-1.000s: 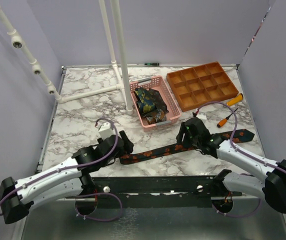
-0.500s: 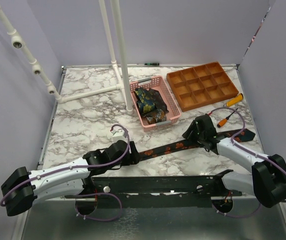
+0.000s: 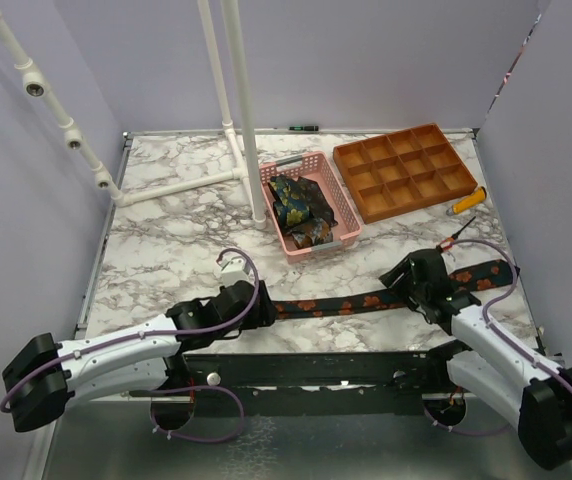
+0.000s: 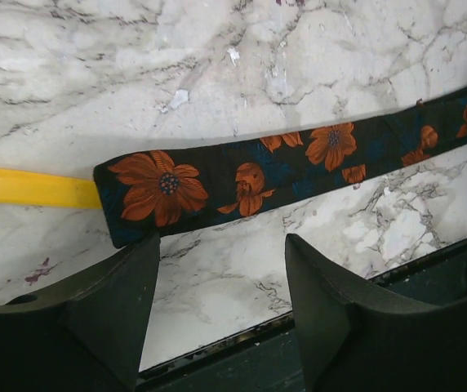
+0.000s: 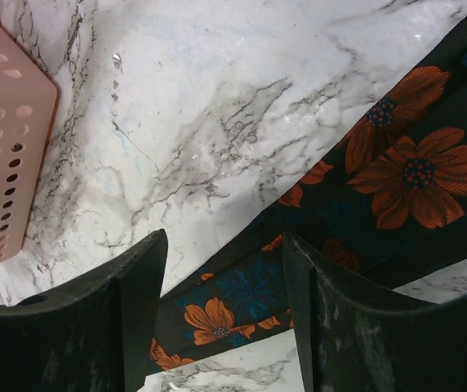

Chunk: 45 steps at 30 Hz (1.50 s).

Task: Roll the ties
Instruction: Flatten out the tie at the center of the board.

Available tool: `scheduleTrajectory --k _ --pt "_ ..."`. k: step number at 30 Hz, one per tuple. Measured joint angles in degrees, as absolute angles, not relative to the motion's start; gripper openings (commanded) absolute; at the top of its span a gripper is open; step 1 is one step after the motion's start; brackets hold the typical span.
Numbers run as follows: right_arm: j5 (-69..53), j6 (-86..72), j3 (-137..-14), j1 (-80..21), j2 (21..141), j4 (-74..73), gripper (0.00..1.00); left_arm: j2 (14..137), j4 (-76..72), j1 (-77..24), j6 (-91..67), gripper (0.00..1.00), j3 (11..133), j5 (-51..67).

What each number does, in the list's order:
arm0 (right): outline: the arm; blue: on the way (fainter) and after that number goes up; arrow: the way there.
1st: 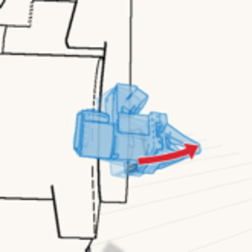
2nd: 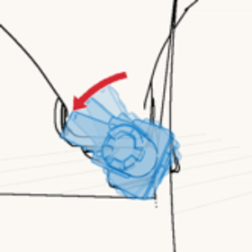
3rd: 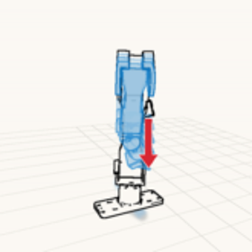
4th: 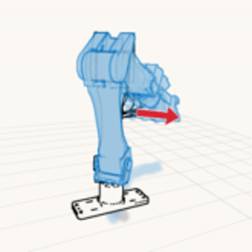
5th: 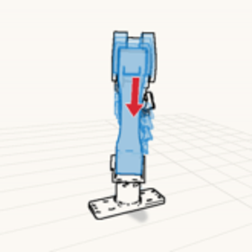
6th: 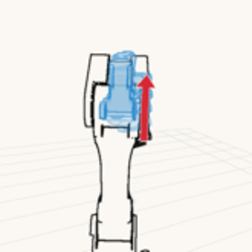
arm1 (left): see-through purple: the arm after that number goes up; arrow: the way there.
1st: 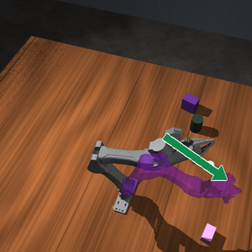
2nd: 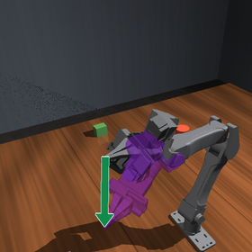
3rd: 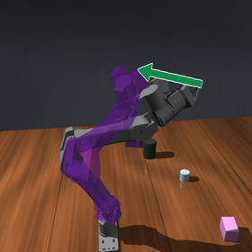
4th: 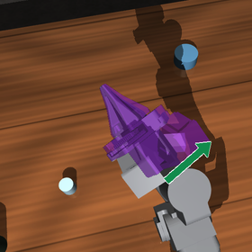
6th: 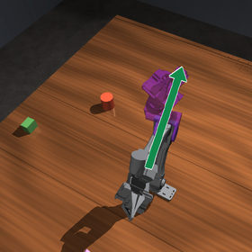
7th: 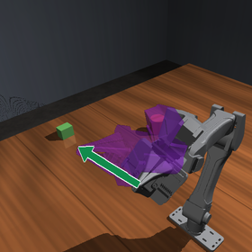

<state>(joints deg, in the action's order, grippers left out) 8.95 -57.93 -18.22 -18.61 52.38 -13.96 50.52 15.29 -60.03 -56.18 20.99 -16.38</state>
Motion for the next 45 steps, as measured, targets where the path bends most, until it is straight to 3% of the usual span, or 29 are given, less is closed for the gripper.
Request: scheduleTrajectory --k 3,7,11,20,29,36,45 --pt "8.25 -56.12 -17.72 -18.61 48.80 -16.51 0.62 49.28 17.78 -60.03 -56.42 0.63 22.61 -18.98" --pt "0.58 -50.46 -17.72 -18.65 45.91 -14.35 0.46 41.01 21.82 -60.03 -58.11 0.57 23.24 -23.00" --pt "-10.98 -46.35 -17.74 -21.10 47.09 -6.13 0.38 32.77 23.33 -60.03 -61.01 0.45 22.41 -27.05" --pt "-18.98 -43.94 -22.11 -32.23 54.87 5.78 0.36 32.80 23.27 -58.41 -67.40 0.15 14.94 -31.59" --pt "-18.70 -44.01 -25.39 -39.31 58.94 7.97 0.34 37.95 21.61 -49.60 -68.71 0.00 12.75 -31.68" --pt "-18.57 -45.54 -33.78 -48.56 75.44 13.74 0.31 41.89 17.82 -46.44 -68.79 0.00 11.92 -29.78" --pt "-19.46 -51.75 -45.47 -52.97 96.62 25.91 0.26 27.53 27.20 -46.28 -68.05 0.00 17.28 -29.28"
